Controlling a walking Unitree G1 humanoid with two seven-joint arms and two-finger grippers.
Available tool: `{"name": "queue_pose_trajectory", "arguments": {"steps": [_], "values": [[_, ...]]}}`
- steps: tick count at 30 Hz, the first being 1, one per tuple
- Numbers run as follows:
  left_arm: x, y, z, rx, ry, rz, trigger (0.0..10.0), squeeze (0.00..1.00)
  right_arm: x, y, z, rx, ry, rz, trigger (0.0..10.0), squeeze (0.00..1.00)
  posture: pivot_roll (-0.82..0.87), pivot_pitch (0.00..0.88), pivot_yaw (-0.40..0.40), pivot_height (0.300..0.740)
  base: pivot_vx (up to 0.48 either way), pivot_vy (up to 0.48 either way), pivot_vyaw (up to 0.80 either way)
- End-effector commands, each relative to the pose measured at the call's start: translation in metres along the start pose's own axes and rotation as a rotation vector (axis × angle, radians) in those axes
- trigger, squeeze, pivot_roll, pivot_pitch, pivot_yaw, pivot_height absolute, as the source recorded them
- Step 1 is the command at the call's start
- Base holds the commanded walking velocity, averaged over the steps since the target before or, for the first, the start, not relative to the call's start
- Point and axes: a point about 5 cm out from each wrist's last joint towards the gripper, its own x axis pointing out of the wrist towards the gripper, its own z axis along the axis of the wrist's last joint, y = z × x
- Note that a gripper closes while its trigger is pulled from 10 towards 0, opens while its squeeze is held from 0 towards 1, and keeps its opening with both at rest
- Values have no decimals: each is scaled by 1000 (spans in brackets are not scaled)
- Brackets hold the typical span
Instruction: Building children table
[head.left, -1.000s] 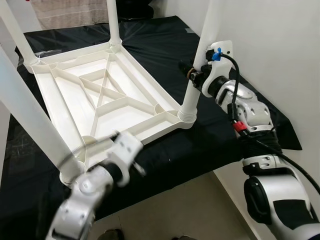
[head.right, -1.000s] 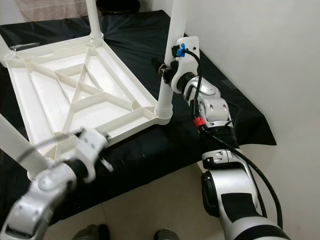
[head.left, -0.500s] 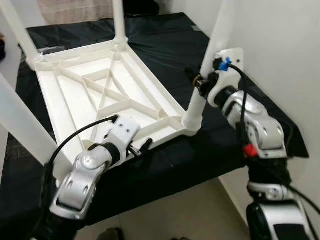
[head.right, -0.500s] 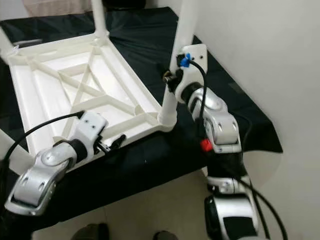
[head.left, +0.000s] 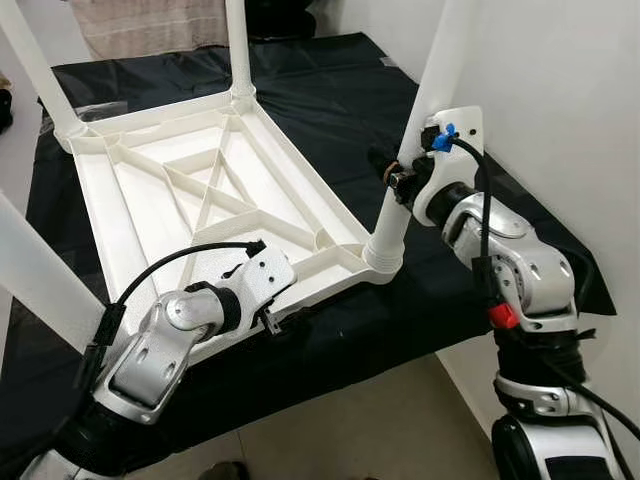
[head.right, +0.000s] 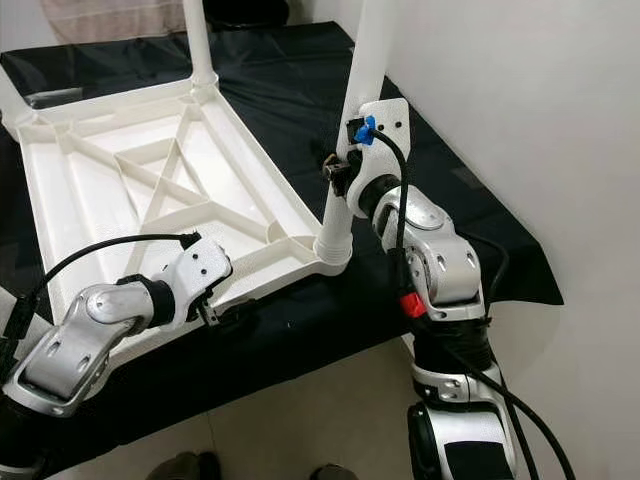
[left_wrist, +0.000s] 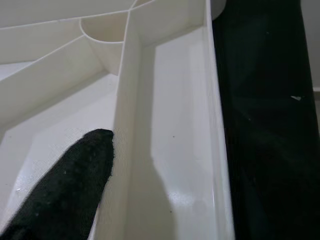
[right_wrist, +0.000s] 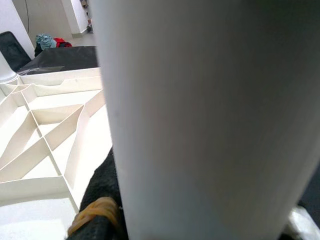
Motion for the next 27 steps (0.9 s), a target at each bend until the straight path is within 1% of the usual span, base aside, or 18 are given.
{"name": "queue_pose_trajectory", "arguments": {"steps": [1, 2, 4, 5, 6, 7, 8, 10, 12, 14, 16, 18, 19, 22, 23, 24, 26, 27], "values": [[8, -29, -21, -77, 73, -200, 3686, 0, -1, -1, -30, 42, 148, -12, 0, 0, -92, 180, -77, 740, 0, 0, 0], [7, -31, -19, -75, 63, -217, 549, 0, 0, -1, -30, 44, 148, -12, 0, 0, -91, 180, -78, 740, 0, 0, 0], [7, -31, -19, -75, 63, -217, 549, 0, 0, -1, -30, 44, 148, -12, 0, 0, -91, 180, -78, 740, 0, 0, 0], [7, -32, -16, -68, 50, -227, 3255, 0, 0, 0, -30, 45, 149, -13, 0, 0, -91, 180, -78, 740, 0, 0, 0], [7, -32, -16, -68, 50, -227, 3255, 0, 0, 0, -30, 45, 149, -13, 0, 0, -91, 180, -78, 740, 0, 0, 0], [8, -31, -7, -73, 3, -210, 10000, 0, 0, 0, -30, 46, 149, -13, 0, 0, -91, 181, -79, 740, 0, 0, 0], [8, -29, 2, -68, -47, -188, 10000, 0, 0, 0, -29, 47, 148, -13, 0, 0, -89, 181, -80, 740, 0, 0, 0], [8, -29, 2, -68, -47, -188, 10000, 0, 0, 0, -29, 47, 148, -13, 0, 0, -89, 181, -80, 740, 0, 0, 0], [6, -19, 41, -77, -244, -98, 10000, 0, 0, 2, -28, 50, 147, -11, 0, 0, -85, 183, -81, 740, 0, 0, 0], [6, -19, 41, -77, -244, -98, 10000, 0, 0, 2, -28, 50, 147, -11, 0, 0, -85, 183, -81, 740, 0, 0, 0], [0, -21, 70, -82, -389, -89, 10000, 0, 0, 3, -28, 53, 146, -7, 0, 0, -83, 184, -80, 740, 0, 0, 0], [-1, -25, 76, -79, -414, -106, 10000, 0, 0, 4, -28, 54, 146, -7, 0, 0, -83, 184, -80, 740, 0, 0, 0], [2, -34, 72, -54, -382, -150, 10000, 0, 0, 4, -28, 55, 146, -7, 0, 0, -82, 185, -80, 740, 0, 0, 0], [4, -40, 68, -36, -353, -182, 10000, 0, 0, 4, -28, 56, 146, -7, 0, 0, -81, 185, -79, 740, 0, 0, 0], [7, -44, 60, -16, -302, -190, 10000, 0, 0, 4, -28, 56, 146, -7, 0, 0, -82, 186, -78, 740, 0, 0, 0], [7, -44, 60, -16, -302, -190, 10000, 0, 0, 4, -28, 56, 146, -7, 0, 0, -82, 186, -78, 740, 0, 0, 0], [13, -41, 45, 22, -193, -134, 10000, 0, 0, 4, -27, 58, 147, -7, 0, 0, -82, 186, -77, 740, 0, 0, 0], [13, -41, 45, 22, -193, -134, 10000, 0, 0, 4, -27, 58, 147, -7, 0, 0, -82, 186, -77, 740, 0, 0, 0]]}}
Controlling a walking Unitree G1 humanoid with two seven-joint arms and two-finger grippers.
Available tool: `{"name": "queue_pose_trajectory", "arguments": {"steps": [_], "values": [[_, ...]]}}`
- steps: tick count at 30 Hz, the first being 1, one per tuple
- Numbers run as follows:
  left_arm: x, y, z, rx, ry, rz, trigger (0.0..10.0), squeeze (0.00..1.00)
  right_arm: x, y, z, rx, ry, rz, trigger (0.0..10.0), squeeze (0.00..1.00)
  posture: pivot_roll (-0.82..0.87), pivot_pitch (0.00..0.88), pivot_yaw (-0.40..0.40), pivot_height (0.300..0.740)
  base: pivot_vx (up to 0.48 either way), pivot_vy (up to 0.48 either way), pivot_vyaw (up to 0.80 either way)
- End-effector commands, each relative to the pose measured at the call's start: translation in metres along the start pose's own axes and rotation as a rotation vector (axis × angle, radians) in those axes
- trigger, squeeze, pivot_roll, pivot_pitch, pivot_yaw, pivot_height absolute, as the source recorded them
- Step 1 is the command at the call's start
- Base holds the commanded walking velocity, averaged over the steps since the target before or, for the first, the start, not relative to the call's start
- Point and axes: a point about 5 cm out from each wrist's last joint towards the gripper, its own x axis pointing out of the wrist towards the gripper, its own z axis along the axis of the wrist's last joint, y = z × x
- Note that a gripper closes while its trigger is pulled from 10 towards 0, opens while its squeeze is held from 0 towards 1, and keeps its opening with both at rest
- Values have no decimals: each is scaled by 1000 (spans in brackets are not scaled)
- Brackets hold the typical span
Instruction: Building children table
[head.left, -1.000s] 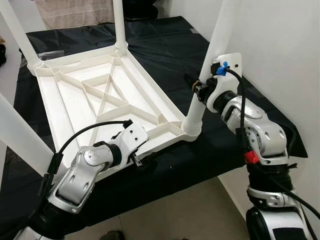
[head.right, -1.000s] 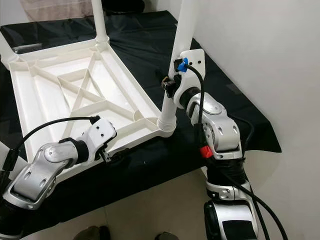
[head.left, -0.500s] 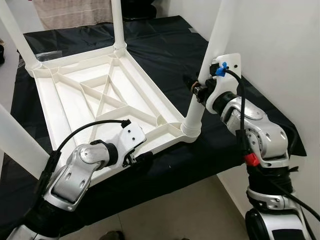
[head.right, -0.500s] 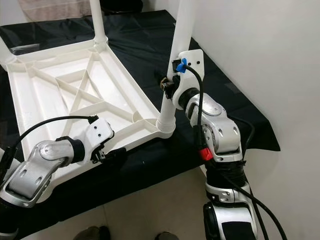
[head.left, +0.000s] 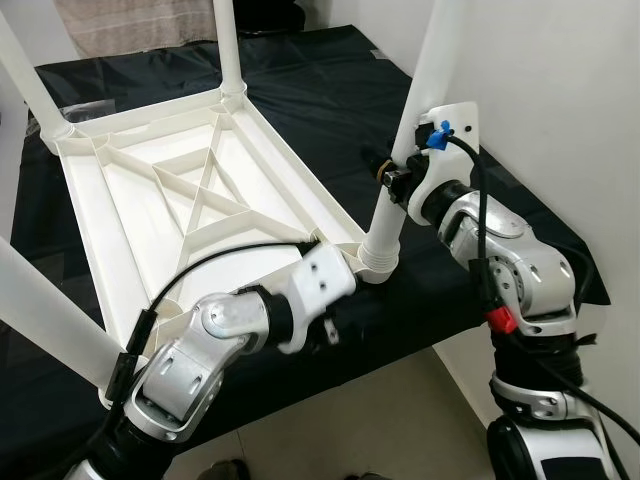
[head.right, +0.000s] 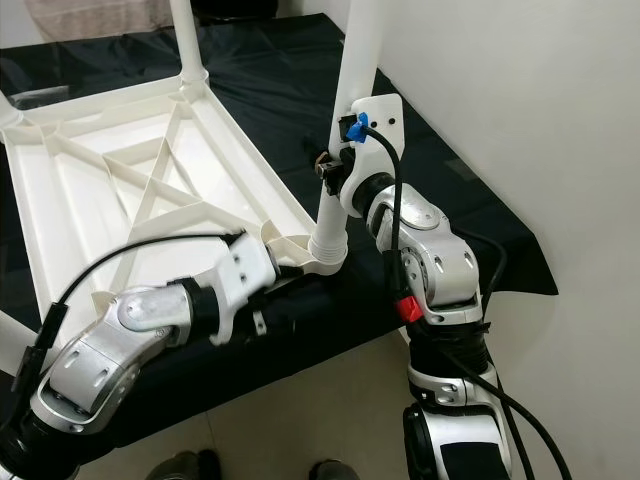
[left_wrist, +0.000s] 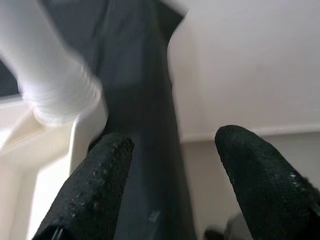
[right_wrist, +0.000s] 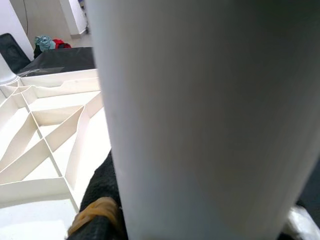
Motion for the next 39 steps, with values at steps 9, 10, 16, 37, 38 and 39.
{"name": "queue_pose_trajectory", "arguments": {"steps": [9, 10, 16, 37, 38, 39], "values": [[-5, 16, -44, 61, 287, 150, 10000, 0, -1, -4, -31, 51, 160, -18, 0, 0, -84, 188, -75, 740, 0, 0, 0], [-5, 17, -47, 57, 303, 160, 10000, 0, -1, -4, -31, 51, 161, -19, 0, 0, -84, 188, -75, 740, 0, 0, 0], [-5, 12, -59, 14, 366, 150, 10000, 0, -2, -5, -30, 49, 162, -23, 0, 0, -88, 189, -76, 740, 0, 0, 0], [-8, 38, -36, 105, 323, 360, 10000, 0, -2, -6, -29, 53, 160, -20, 0, 0, -82, 204, -77, 740, 0, 0, 0], [-8, 38, -36, 105, 323, 360, 10000, 0, -2, -6, -29, 53, 160, -20, 0, 0, -82, 204, -77, 740, 0, 0, 0], [-8, 36, -38, 94, 333, 357, 10000, 0, -2, -6, -29, 53, 160, -20, 0, 0, -82, 204, -77, 740, 0, 0, 0]]}}
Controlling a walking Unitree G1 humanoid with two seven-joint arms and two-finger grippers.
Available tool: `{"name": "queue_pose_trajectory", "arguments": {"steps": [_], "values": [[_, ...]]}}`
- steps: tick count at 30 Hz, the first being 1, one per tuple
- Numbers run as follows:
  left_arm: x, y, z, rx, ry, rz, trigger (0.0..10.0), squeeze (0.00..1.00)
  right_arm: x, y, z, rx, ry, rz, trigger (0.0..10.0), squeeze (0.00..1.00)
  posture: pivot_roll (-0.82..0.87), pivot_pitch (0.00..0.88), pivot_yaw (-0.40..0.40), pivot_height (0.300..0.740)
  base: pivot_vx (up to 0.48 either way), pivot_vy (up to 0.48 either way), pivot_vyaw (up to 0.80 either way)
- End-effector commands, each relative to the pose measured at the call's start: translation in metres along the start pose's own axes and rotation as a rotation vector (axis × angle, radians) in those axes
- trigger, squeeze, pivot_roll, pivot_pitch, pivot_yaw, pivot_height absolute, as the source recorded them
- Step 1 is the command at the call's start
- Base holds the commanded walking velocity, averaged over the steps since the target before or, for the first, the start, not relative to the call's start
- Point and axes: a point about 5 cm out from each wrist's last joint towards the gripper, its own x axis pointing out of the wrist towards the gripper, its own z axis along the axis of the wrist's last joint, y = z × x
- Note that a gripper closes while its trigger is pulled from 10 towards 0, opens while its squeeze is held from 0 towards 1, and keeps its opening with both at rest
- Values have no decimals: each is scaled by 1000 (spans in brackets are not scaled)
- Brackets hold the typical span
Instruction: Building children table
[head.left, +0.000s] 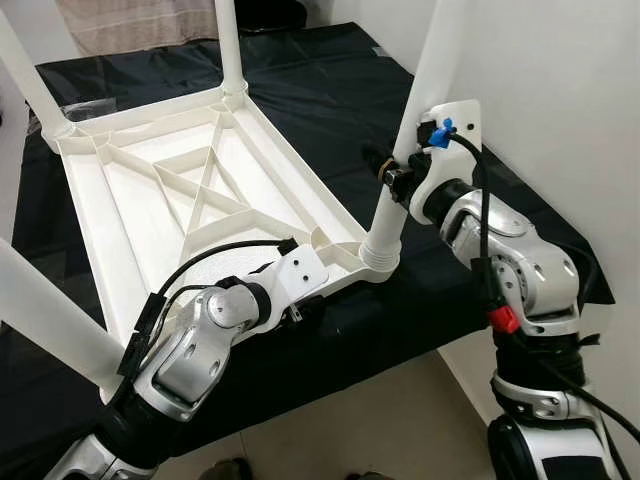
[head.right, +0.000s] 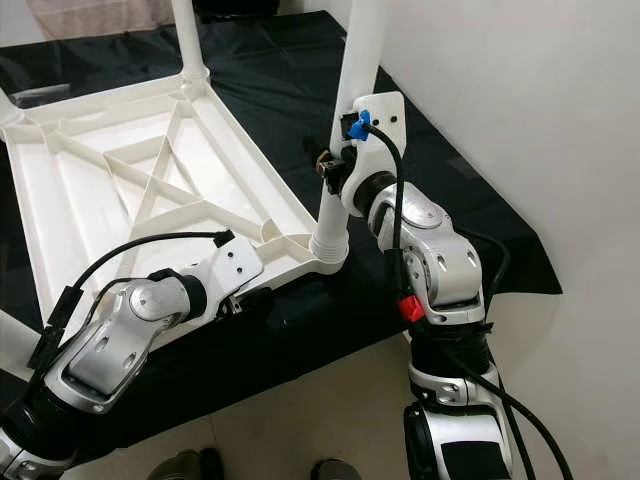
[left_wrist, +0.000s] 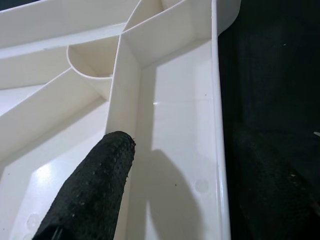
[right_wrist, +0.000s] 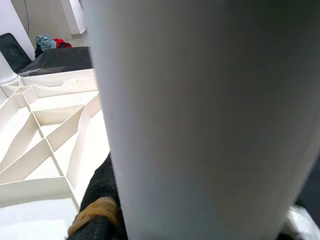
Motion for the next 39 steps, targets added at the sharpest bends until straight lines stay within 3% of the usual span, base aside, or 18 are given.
{"name": "queue_pose_trajectory", "arguments": {"steps": [1, 4, 5, 6, 12, 21, 22, 24, 27, 28, 30, 31, 33, 34, 35, 36, 37, 39], "values": [[-1, -1, -12, -7, 64, 23, 10000, 0, -1, -5, -31, 46, 155, -20, 0, 0, -82, 204, -77, 740, 0, 0, 0], [-1, -5, -17, -29, 87, -1, 10000, 0, -1, -6, -31, 45, 156, -20, 0, 0, -82, 204, -77, 740, 0, 0, 0], [-1, -14, -26, -89, 127, -58, 2000, 0, 0, -6, -30, 42, 158, -19, 0, 0, -87, 204, -78, 740, 0, 0, 0], [-2, -27, -36, -141, 186, -137, 0, 0, 0, -6, -29, 38, 158, -18, 0, 0, -90, 203, -78, 740, 0, 0, 0], [-9, -43, -51, -211, 287, -243, 0, 0, 1, -10, -25, 19, 156, -14, 0, 0, -93, 204, -80, 740, 0, 0, 0], [-14, -40, -54, -201, 305, -223, 0, 0, 1, -20, -18, -19, 131, 11, 0, 0, -87, 206, -81, 740, 0, 0, 0], [-16, -38, -56, -198, 310, -209, 0, 0, 1, -22, -14, -26, 111, 40, 0, 0, -84, 207, -82, 740, 0, 0, 0], [-23, -30, -62, -191, 326, -161, 0, 0, -6, -25, -2, -67, 51, 219, 0, 0, -76, 214, -83, 740, 0, 0, 0], [-23, -30, -62, -191, 326, -161, 0, 0, -6, -25, -2, -67, 51, 219, 0, 0, -76, 214, -83, 740, 0, 0, 0], [-29, -24, -67, -187, 339, -133, 0, 0, -19, -27, 8, -64, -5, 414, 0, 0, -73, 216, -84, 740, 0, 0, 0], [-29, -24, -67, -187, 339, -133, 0, 0, -19, -27, 8, -64, -5, 414, 0, 0, -73, 216, -84, 740, 0, 0, 0], [-37, -15, -75, -180, 359, -96, 0, 0, -41, -36, 18, 60, -42, 669, 0, 0, -69, 218, -83, 740, 0, 0, 0], [-37, -15, -75, -180, 359, -96, 0, 0, -41, -36, 18, 60, -42, 669, 0, 0, -69, 218, -83, 740, 0, 0, 0], [-50, 2, -87, -161, 395, -32, 0, 0, -62, -52, 24, 97, -36, 869, 0, 0, -47, 218, -93, 740, 0, 0, 0], [-50, 2, -87, -161, 395, -32, 0, 0, -62, -52, 24, 97, -36, 869, 0, 0, -47, 218, -93, 740, 0, 0, 0], [-66, 23, -98, -133, 436, 39, 0, 0, -77, -65, 29, 112, -21, 997, 0, 0, -39, 217, -105, 740, 0, 0, 0], [-66, 23, -98, -133, 436, 39, 0, 0, -77, -65, 29, 112, -21, 997, 0, 0, -39, 217, -105, 740, 0, 0, 0], [-97, 67, -111, -78, 501, 184, 0, 0, -90, -76, 34, 124, 22, 1079, 0, 0, -35, 213, -113, 740, 0, 0, 0]]}}
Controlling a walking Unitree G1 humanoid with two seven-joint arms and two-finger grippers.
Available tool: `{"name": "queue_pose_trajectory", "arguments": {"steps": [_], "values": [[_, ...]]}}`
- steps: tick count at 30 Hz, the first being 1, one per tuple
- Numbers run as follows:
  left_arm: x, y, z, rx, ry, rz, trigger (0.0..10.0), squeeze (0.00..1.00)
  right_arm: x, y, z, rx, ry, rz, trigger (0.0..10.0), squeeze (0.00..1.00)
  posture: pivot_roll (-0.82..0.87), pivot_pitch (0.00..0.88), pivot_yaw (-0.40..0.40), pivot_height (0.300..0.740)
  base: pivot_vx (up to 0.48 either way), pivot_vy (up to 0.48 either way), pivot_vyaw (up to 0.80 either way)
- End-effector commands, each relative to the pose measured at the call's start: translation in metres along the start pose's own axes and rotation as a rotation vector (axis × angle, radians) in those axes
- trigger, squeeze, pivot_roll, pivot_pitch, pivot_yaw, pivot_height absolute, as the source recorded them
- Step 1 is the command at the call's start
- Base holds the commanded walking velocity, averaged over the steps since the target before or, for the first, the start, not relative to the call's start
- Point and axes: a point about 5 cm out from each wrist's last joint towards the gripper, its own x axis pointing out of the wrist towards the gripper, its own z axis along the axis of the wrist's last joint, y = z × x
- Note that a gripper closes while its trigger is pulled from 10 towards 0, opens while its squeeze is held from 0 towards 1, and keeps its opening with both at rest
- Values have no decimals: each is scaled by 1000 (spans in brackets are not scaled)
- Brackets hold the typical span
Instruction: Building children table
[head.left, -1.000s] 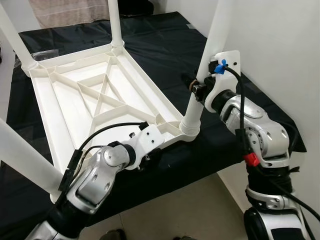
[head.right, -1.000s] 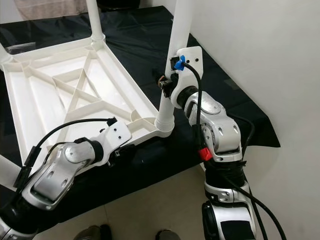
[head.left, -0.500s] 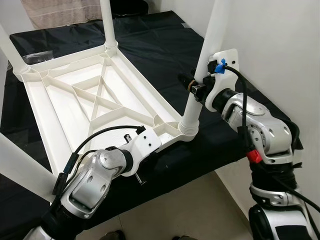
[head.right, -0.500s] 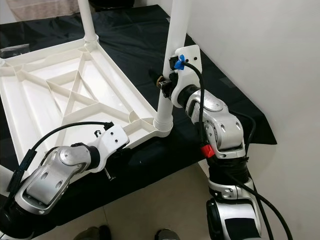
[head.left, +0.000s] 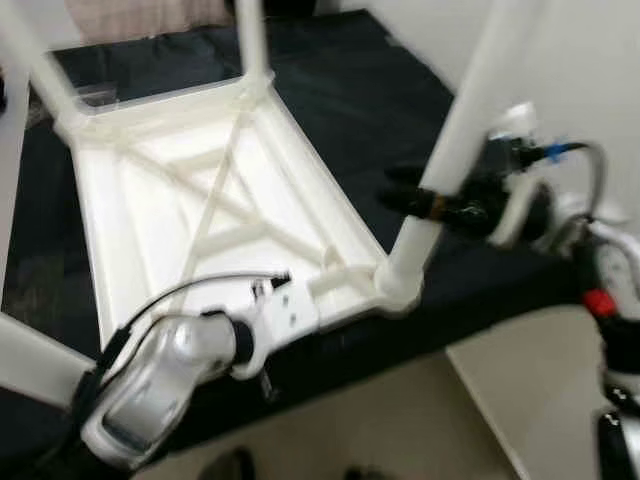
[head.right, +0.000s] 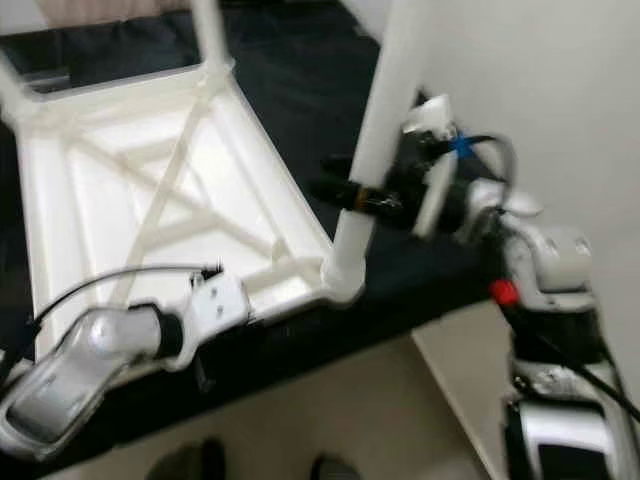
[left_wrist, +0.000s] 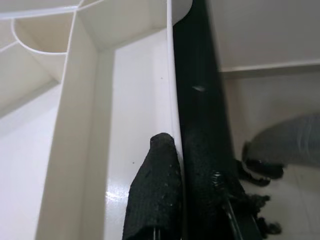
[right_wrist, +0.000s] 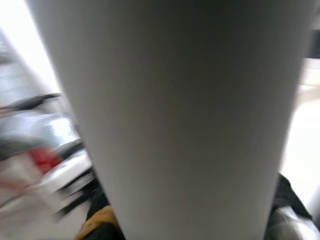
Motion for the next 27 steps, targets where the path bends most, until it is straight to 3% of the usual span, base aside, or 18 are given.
{"name": "queue_pose_trajectory", "arguments": {"steps": [1, 2, 3, 4, 7, 8, 9, 11, 13, 17, 19, 21, 23, 25, 26, 27], "values": [[-82, 84, -87, -108, 453, 516, 0, 0, -38, 13, 13, 72, -62, 149, 0, 0, -33, 212, -115, 740, 0, 0, 0], [-82, 84, -87, -108, 453, 516, 0, 0, -38, 13, 13, 72, -62, 149, 0, 0, -33, 212, -115, 740, 0, 0, 0], [-93, 93, -89, -94, 468, 548, 0, 0, -39, 14, 11, 81, -51, 158, 0, 0, -33, 212, -116, 740, 0, 0, 0], [-93, 93, -89, -94, 468, 548, 0, 0, -39, 14, 11, 81, -51, 158, 0, 0, -33, 212, -116, 740, 0, 0, 0], [-113, 112, -90, -52, 491, 601, 0, 0, -40, 17, 4, 109, -24, 179, 0, 0, -35, 212, -125, 740, 0, 0, 0], [-113, 112, -90, -52, 491, 601, 0, 0, -40, 17, 4, 109, -24, 179, 0, 0, -35, 212, -125, 740, 0, 0, 0], [-123, 124, -88, -22, 502, 633, 0, 0, -38, 19, 1, 118, -24, 198, 0, 0, -42, 211, -127, 740, 0, 0, 0], [-123, 124, -88, -22, 502, 633, 0, 0, -38, 19, 1, 118, -24, 198, 0, 0, -42, 211, -127, 740, 0, 0, 0], [-135, 145, -83, 31, 503, 694, 0, 0, -28, 22, -6, 132, -34, 254, 0, 0, -52, 207, -130, 740, 0, 0, 0], [-136, 151, -78, 52, 489, 714, 0, 0, -20, 24, -9, 133, -49, 290, 0, 0, -52, 207, -130, 740, 0, 0, 0], [-126, 160, -68, 80, 421, 760, 0, 0, 16, 33, -17, 97, -122, 324, 0, 0, -62, 195, -134, 740, 0, 0, 0], [-126, 160, -68, 80, 421, 760, 0, 0, 16, 33, -17, 97, -122, 324, 0, 0, -62, 195, -134, 740, 0, 0, 0], [-117, 164, -60, 89, 358, 819, 0, 0, 60, 43, -25, 37, -154, 270, 0, 0, -70, 185, -133, 740, 0, 0, 0], [-117, 164, -60, 89, 358, 819, 0, 0, 60, 43, -25, 37, -154, 270, 0, 0, -70, 185, -133, 740, 0, 0, 0], [-114, 166, -58, 90, 333, 840, 0, 0, 76, 44, -28, 17, -158, 211, 0, 0, -71, 182, -133, 740, 0, 0, 0], [-114, 166, -58, 90, 333, 840, 0, 0, 76, 44, -28, 17, -158, 211, 0, 0, -71, 182, -133, 740, 0, 0, 0]]}}
